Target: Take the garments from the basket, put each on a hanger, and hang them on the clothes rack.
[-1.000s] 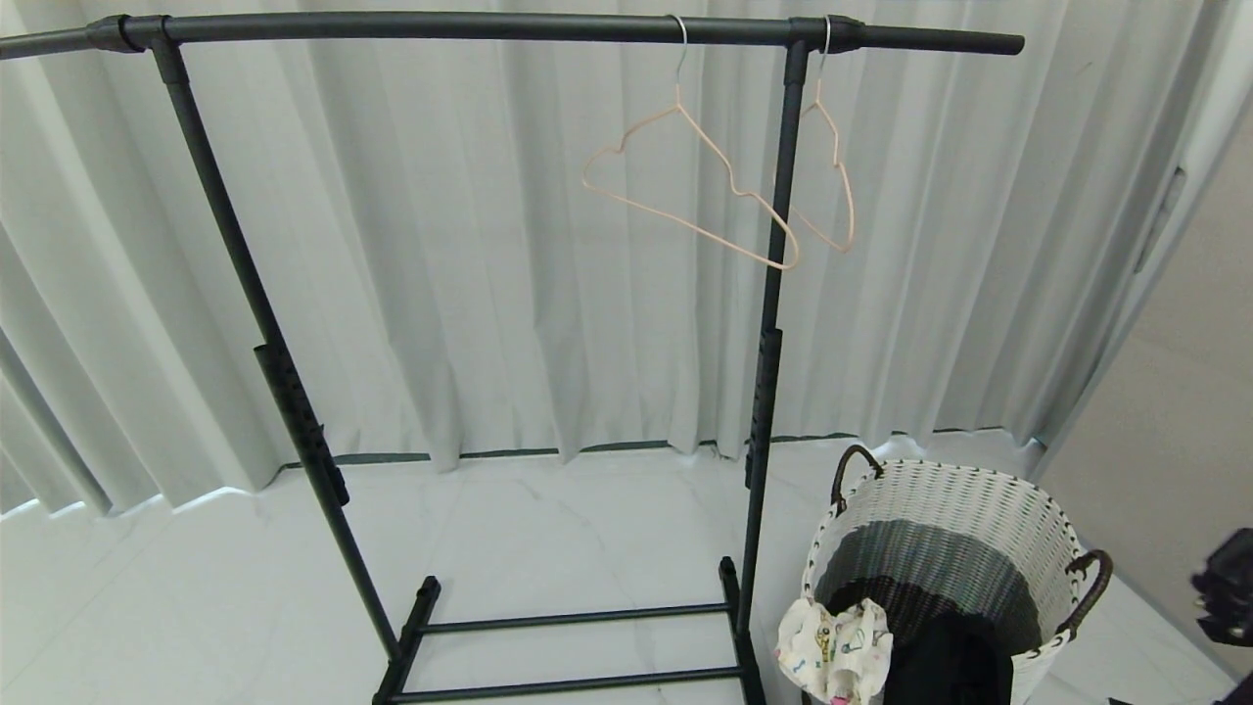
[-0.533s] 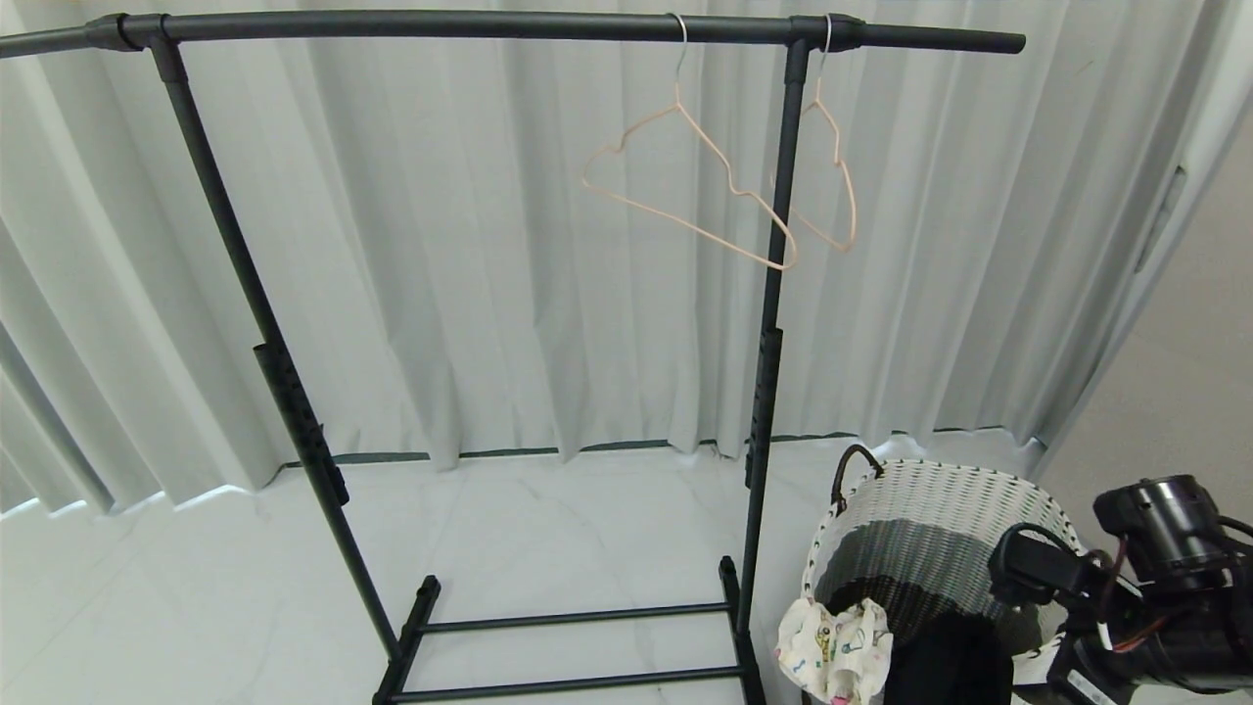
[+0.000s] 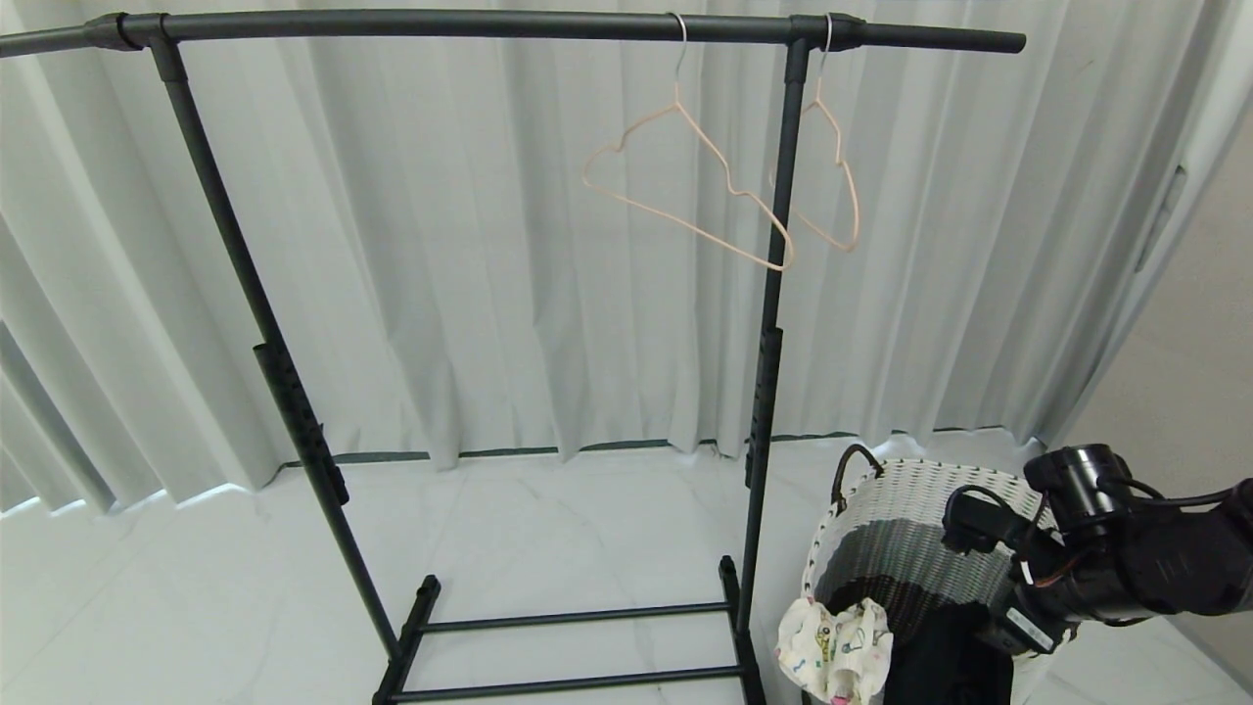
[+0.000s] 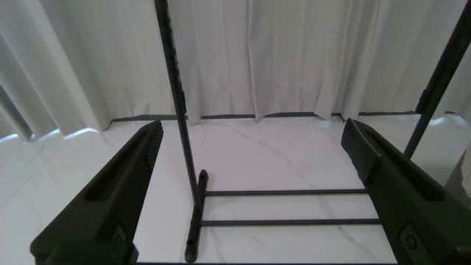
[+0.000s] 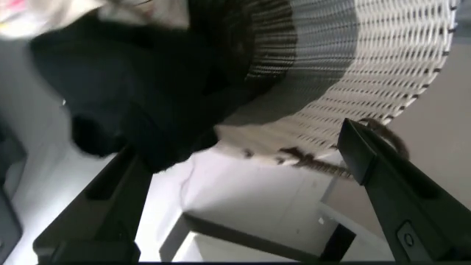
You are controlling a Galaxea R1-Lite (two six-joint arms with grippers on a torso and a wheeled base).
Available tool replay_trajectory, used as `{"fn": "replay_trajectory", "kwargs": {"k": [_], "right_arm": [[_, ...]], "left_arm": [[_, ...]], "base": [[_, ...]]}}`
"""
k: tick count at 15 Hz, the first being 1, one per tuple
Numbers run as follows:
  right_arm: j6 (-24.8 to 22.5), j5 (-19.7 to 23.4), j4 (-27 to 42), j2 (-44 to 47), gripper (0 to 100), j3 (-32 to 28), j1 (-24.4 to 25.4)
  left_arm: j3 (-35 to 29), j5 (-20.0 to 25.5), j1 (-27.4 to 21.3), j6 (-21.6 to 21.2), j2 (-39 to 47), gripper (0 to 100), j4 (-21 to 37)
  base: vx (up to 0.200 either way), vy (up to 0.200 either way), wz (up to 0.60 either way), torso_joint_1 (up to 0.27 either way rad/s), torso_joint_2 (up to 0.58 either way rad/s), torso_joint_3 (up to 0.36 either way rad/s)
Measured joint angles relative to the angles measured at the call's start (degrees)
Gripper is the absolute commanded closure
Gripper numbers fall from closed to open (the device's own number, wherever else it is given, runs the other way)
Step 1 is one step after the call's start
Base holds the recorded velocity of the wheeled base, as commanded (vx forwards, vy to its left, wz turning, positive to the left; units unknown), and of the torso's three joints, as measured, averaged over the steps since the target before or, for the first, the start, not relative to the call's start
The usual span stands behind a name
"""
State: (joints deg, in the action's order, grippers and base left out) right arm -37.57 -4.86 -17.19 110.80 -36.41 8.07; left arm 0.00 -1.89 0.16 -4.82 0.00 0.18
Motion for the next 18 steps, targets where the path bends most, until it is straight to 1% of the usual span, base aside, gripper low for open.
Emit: {"fn": "replay_trajectory", "kwargs": {"k": [3,6,8,11,12,14,18], "right_arm": [[0.00,0.18,-4.34,2.77,0,-1.04,-0.85],[-0.26,2.22,-5.28,4.50,0,-1.01,-0.96],[-0.30,2.29,-5.47,5.11,0,-0.99,-0.90],[-0.28,2.27,-10.09,6.78,0,-0.35,-1.27],[-0.26,2.33,-13.68,7.67,100,0.09,-1.44],[-0.22,3.10,-19.26,9.59,100,1.66,-1.55],[0.22,3.45,-20.52,9.90,100,2.95,-1.60]], "left_arm": [[0.00,-0.02,0.00,0.04,0.00,0,0.00],[0.00,-0.02,0.00,0.06,0.00,0,-0.02],[0.00,-0.02,0.00,0.06,0.00,0,0.00],[0.00,-0.02,0.00,0.06,0.00,0,0.00],[0.00,-0.02,0.00,0.06,0.00,0,-0.02],[0.00,-0.02,0.00,0.06,0.00,0,-0.02],[0.00,-0.02,0.00,0.02,0.00,0,0.00]], "base": [[0.000,0.000,0.00,0.000,0.00,0.000],[0.000,0.000,0.00,0.000,0.00,0.000],[0.000,0.000,0.00,0.000,0.00,0.000],[0.000,0.000,0.00,0.000,0.00,0.000],[0.000,0.000,0.00,0.000,0.00,0.000],[0.000,0.000,0.00,0.000,0.00,0.000],[0.000,0.000,0.00,0.000,0.00,0.000]]}}
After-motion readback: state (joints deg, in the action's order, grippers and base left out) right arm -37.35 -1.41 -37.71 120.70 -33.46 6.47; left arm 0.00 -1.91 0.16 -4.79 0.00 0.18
